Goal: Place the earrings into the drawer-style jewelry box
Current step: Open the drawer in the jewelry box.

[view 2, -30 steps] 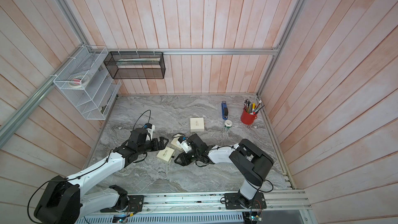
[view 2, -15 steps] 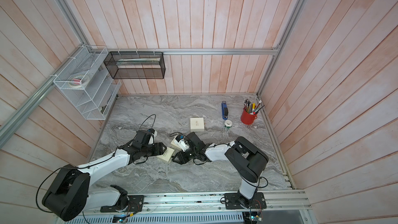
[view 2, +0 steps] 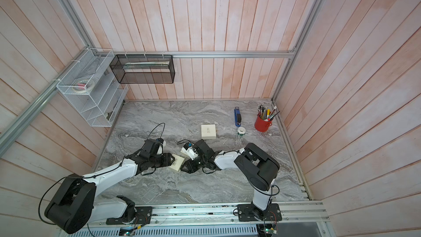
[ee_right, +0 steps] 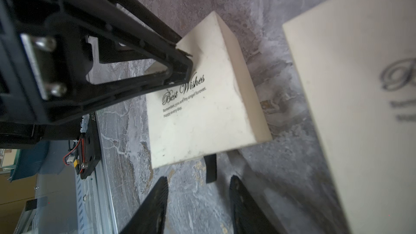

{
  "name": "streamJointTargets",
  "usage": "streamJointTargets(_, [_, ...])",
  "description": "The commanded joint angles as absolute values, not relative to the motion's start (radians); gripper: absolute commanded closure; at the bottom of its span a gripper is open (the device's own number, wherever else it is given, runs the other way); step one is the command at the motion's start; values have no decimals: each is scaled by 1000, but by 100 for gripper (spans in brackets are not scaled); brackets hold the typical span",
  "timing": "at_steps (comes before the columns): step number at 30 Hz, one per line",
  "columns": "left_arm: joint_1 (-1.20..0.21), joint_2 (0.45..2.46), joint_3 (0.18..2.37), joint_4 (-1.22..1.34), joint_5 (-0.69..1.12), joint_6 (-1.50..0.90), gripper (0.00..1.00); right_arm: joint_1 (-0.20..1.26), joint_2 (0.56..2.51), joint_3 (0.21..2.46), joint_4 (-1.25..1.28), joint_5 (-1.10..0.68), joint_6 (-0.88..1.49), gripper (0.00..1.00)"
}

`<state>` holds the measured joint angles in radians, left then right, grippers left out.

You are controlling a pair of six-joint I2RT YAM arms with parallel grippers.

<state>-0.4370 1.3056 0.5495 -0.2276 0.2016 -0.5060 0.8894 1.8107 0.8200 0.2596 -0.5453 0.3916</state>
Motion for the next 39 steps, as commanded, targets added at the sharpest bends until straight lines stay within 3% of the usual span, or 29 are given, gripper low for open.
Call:
streamJointTargets(1, [-436,1330,544,-258,168,-499,42,896,1827,844,238,-543,381,57])
streamJointTargets(15, [-436,1353,551,-272,151,-495,44,896,1861,874,248,-516,395,68])
streamJointTargets(30, [-414,1329,587,-343,89,-503,46,921,1916,947,261,-543,406,89])
streamJointTargets(34, [-399,1343,589,-350,91,-505,46,923,1936,971,262,-537,411,99])
streamJointTargets(39, [-395,1357,589,-358,92,-513,46,925,1921,949,270,-521,426,100])
